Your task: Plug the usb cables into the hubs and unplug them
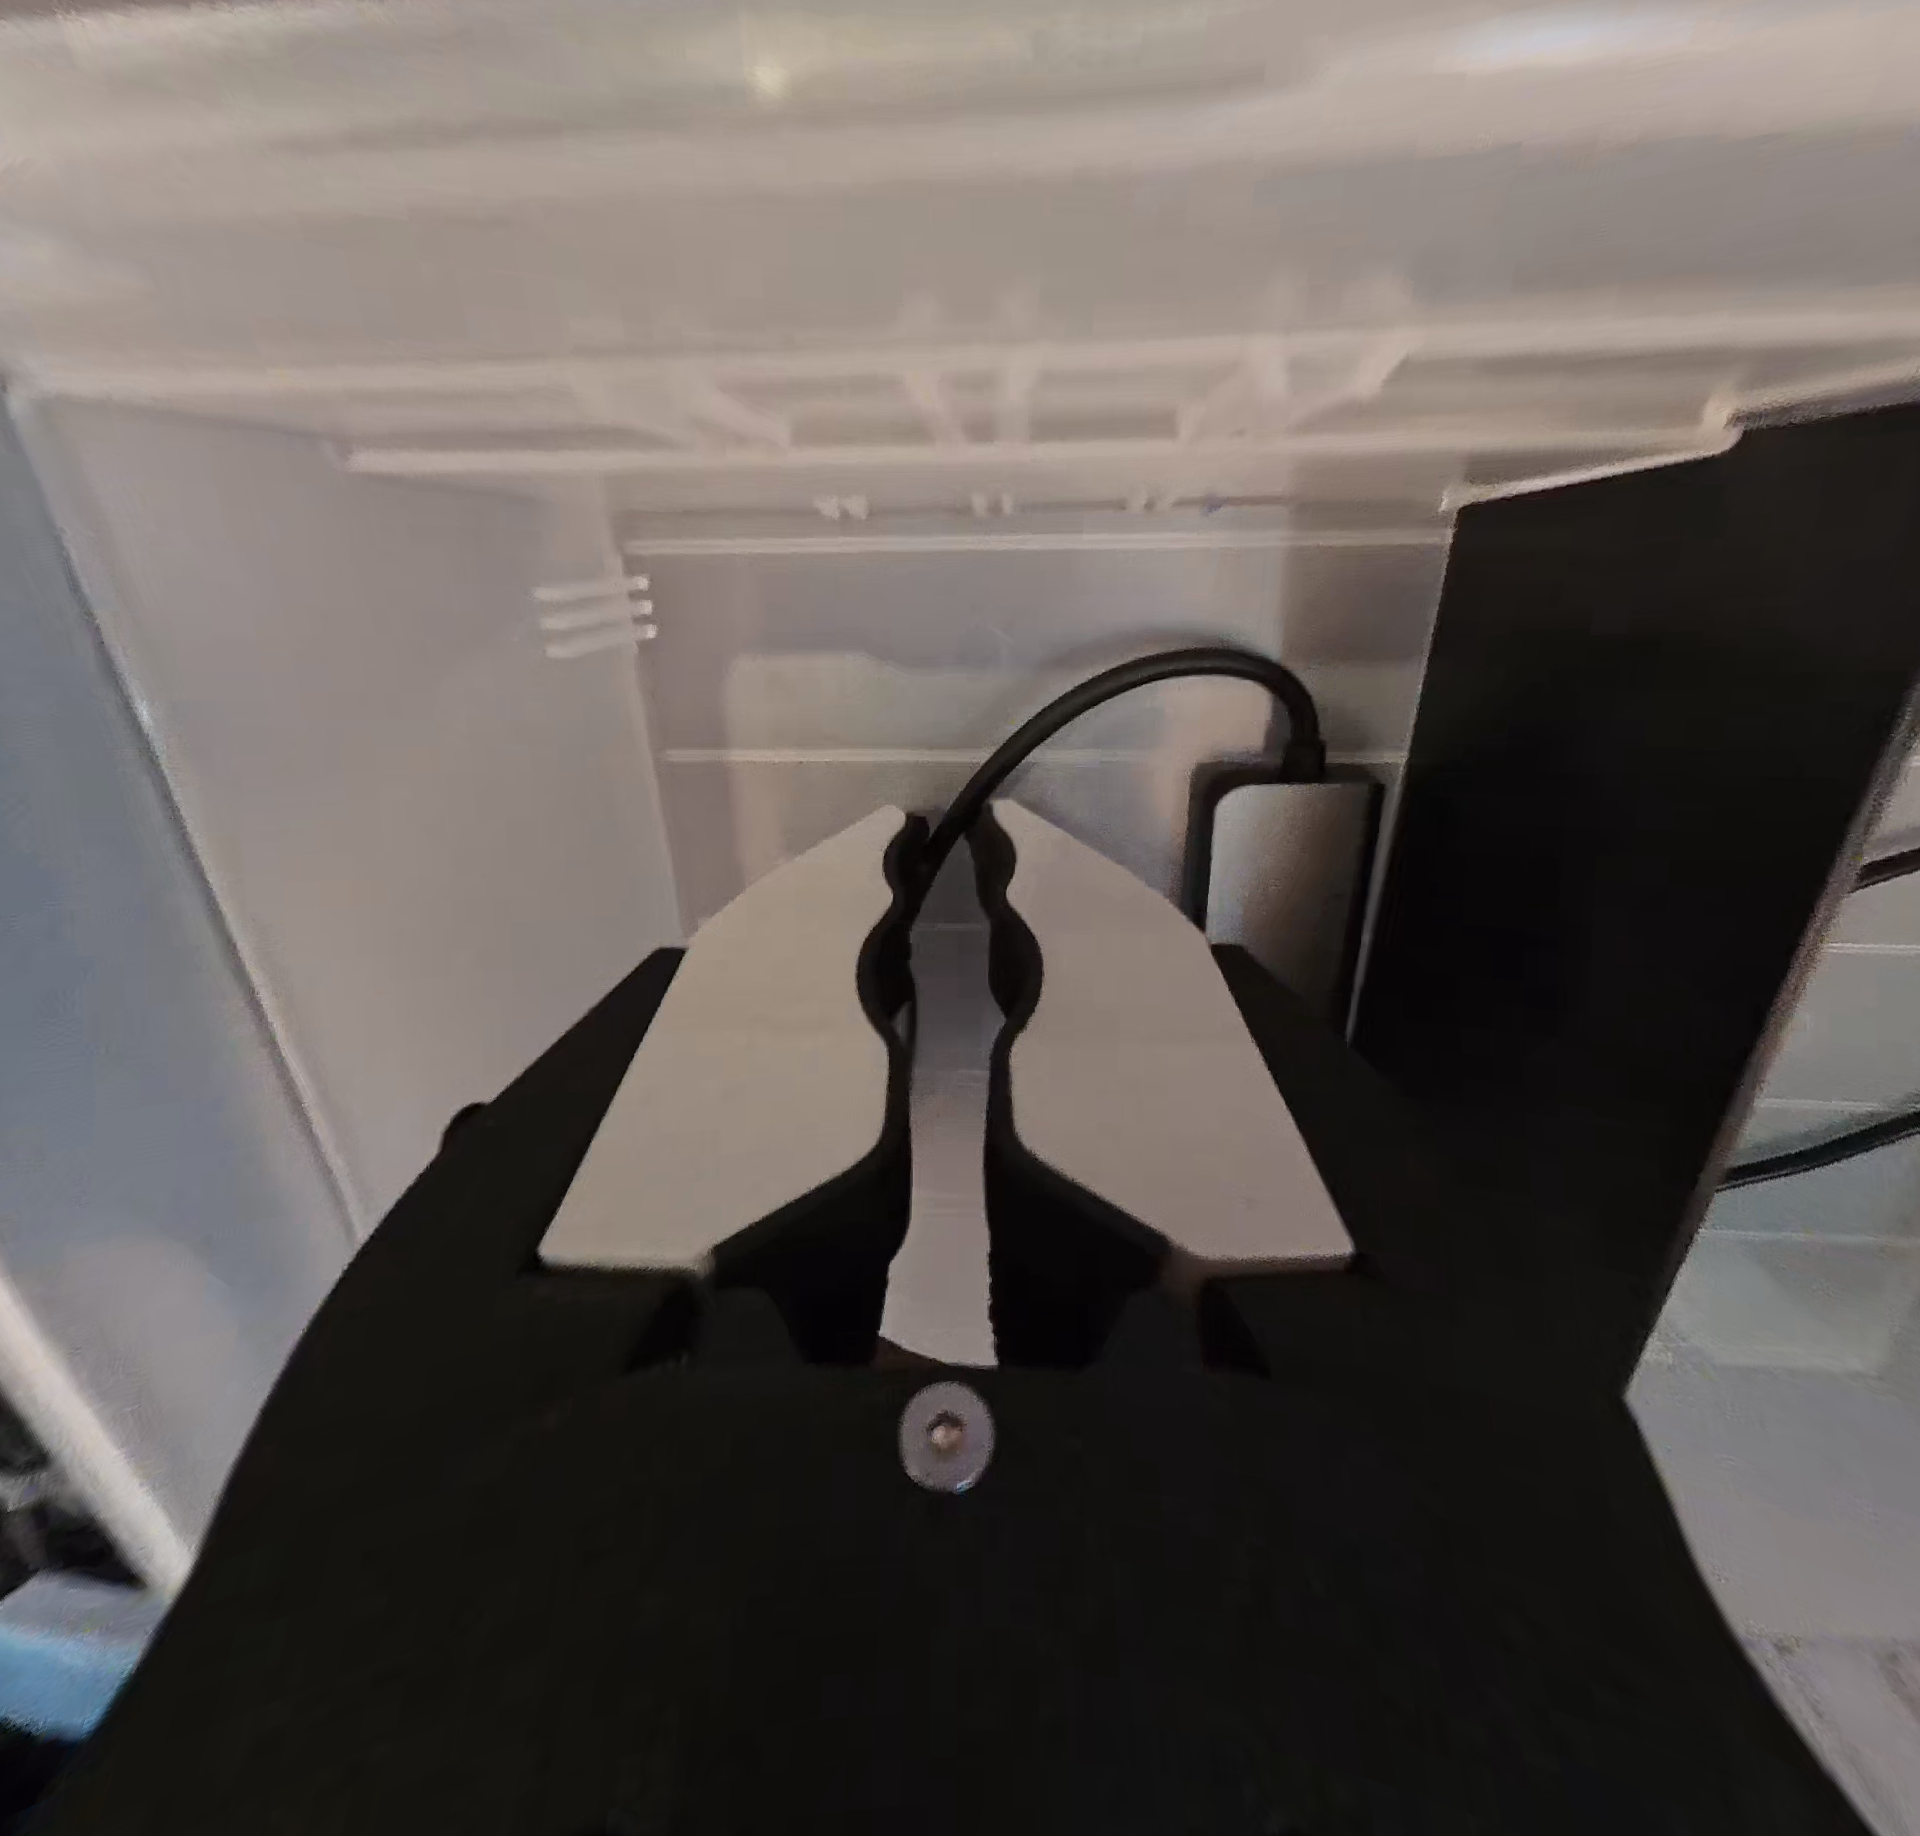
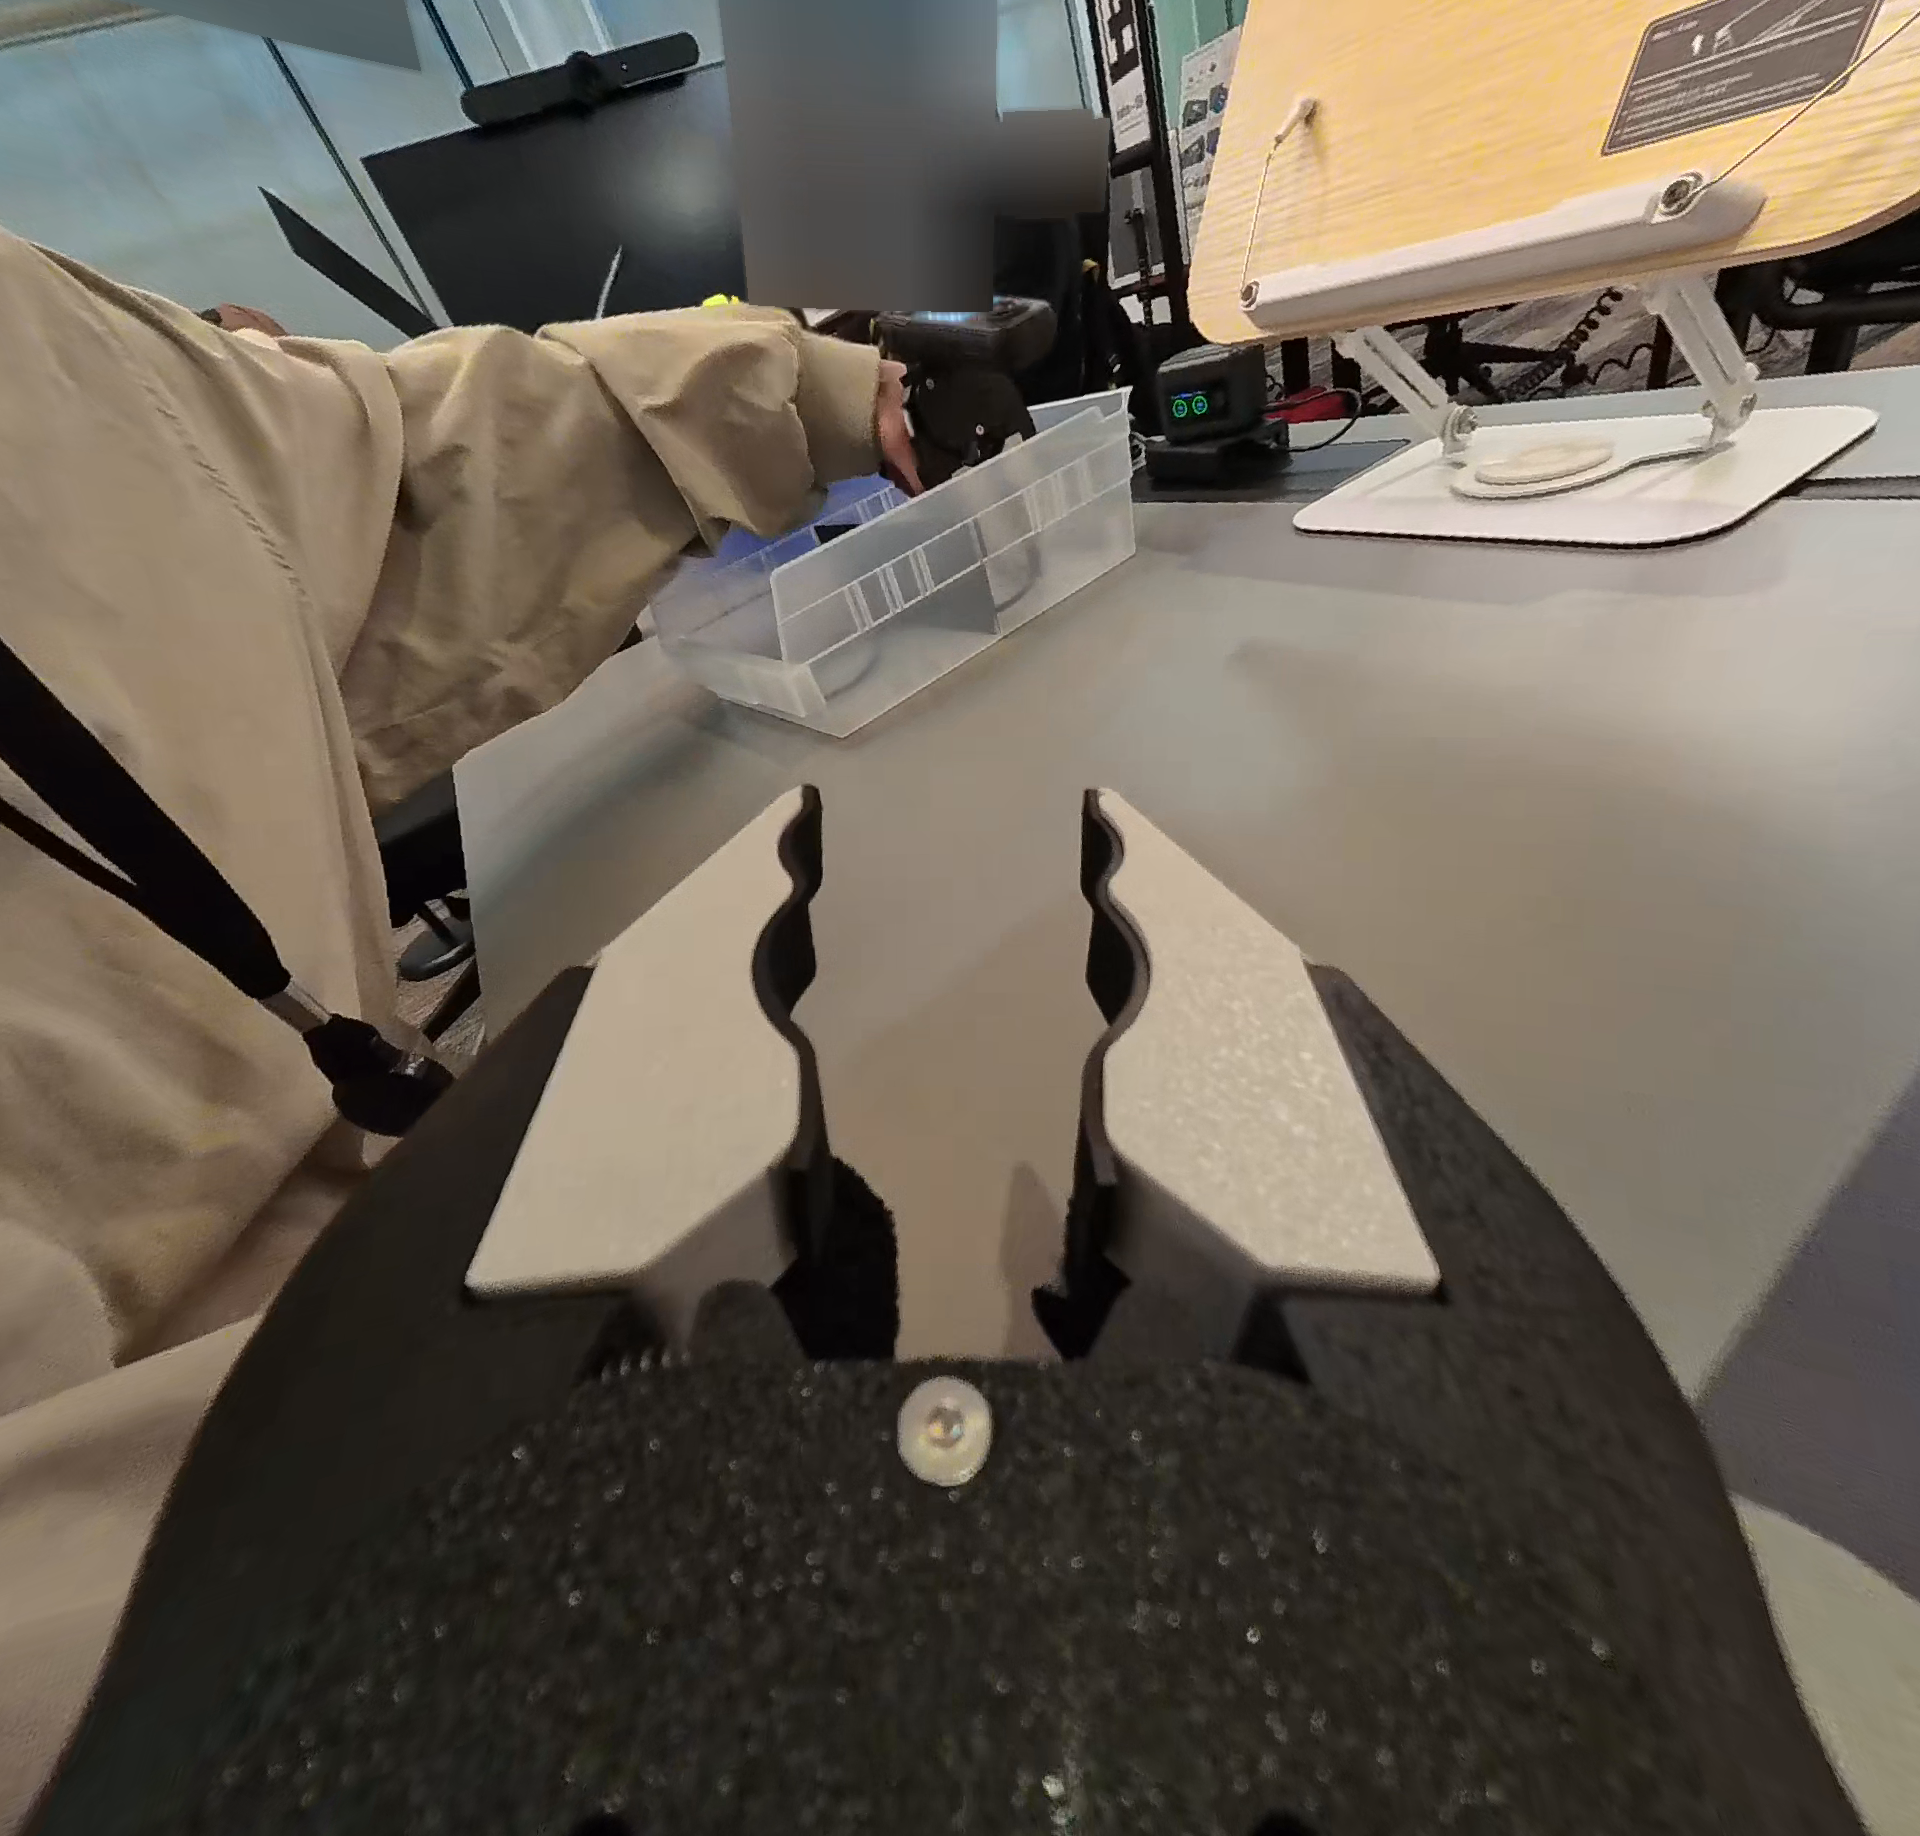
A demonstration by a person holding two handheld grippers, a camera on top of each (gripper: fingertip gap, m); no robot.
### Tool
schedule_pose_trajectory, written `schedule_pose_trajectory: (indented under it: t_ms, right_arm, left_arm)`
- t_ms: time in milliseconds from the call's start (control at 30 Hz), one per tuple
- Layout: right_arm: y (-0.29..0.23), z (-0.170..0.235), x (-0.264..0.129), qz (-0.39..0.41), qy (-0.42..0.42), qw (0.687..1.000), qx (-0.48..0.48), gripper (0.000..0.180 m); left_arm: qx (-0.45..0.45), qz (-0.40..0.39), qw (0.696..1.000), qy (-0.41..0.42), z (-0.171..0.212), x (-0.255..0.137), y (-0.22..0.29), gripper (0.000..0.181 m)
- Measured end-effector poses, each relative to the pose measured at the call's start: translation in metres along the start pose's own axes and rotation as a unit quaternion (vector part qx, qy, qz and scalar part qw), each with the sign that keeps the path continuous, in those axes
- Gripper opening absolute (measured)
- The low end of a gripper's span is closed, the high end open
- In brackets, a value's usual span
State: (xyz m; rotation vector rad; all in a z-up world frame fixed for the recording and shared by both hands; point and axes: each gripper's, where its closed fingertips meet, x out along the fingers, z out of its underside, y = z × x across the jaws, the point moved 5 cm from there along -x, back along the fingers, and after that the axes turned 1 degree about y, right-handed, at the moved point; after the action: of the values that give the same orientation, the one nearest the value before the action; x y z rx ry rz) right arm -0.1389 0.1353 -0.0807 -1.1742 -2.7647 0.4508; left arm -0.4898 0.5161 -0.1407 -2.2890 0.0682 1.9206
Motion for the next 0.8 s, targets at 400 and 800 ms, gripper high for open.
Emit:
schedule_pose_trajectory:
  t_ms: [400, 800]
  right_arm:
    - [-0.008, -0.005, -0.004, -0.001, 0.010, 1.000, -0.007, 0.049]
    - [-0.019, -0.010, -0.009, 0.007, 0.017, 1.000, -0.017, 0.047]
  left_arm:
    - [-0.024, -0.248, 0.961, 0.122, -0.002, -0.144, 0.014, 0.005]
    - [-0.075, -0.358, 0.886, 0.286, -0.102, -0.284, 0.088, 0.003]
